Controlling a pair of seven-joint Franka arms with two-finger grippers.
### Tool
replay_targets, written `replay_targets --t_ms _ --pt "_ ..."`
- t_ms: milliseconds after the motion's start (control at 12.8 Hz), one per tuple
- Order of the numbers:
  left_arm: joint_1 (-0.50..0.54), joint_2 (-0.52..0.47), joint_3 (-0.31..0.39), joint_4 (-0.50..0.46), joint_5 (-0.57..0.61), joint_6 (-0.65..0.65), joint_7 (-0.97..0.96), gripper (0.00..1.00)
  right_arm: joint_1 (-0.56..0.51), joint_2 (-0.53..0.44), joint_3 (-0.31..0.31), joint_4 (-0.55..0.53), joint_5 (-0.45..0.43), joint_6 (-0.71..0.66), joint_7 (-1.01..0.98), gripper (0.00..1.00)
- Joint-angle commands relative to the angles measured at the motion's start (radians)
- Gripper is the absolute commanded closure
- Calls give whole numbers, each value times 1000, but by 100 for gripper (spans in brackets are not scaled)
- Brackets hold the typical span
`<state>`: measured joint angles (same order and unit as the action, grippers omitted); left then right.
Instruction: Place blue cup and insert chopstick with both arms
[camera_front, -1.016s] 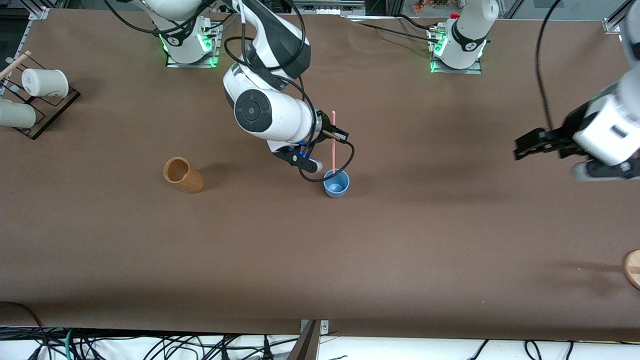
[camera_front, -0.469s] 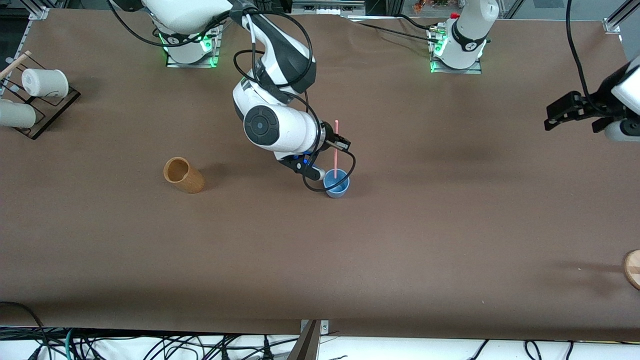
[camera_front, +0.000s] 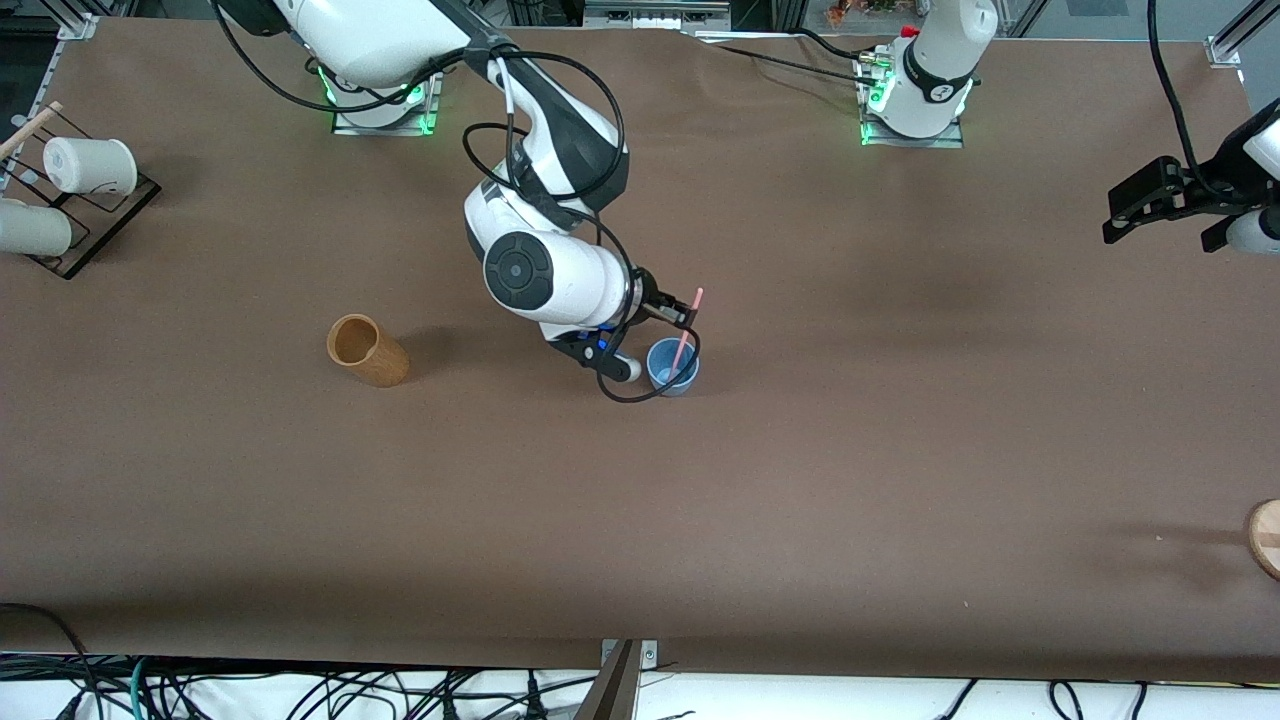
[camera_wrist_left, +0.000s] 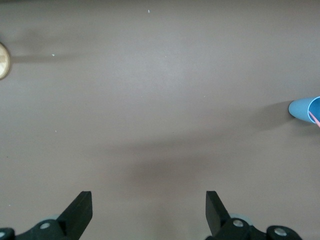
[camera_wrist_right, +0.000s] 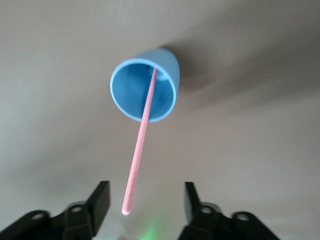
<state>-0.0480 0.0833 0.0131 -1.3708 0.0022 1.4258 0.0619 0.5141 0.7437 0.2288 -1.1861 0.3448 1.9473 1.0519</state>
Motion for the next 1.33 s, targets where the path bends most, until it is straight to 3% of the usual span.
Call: replay_targets --t_ms 0,156,547,781,938,1250 --pt "8 -7 4 -20 -16 4 38 0 -61 -67 6 10 -56 -57 -16 0" --pt "7 -7 2 -19 -16 4 42 0 -145 -176 6 -55 -116 -135 -88 0" --pt "4 -4 -2 -17 -16 4 44 0 -383 -427 -9 -194 -231 -367 -641 0" --pt "5 -2 -2 -17 -16 4 45 0 -405 -538 -149 -292 -286 -371 -1031 0" --pt "4 -2 -2 -17 -18 4 45 0 -405 -589 -199 -343 -341 -349 -1147 0" --pt "-1 -2 -2 -17 -18 4 45 0 -405 -600 -203 -348 -377 -341 -1156 0"
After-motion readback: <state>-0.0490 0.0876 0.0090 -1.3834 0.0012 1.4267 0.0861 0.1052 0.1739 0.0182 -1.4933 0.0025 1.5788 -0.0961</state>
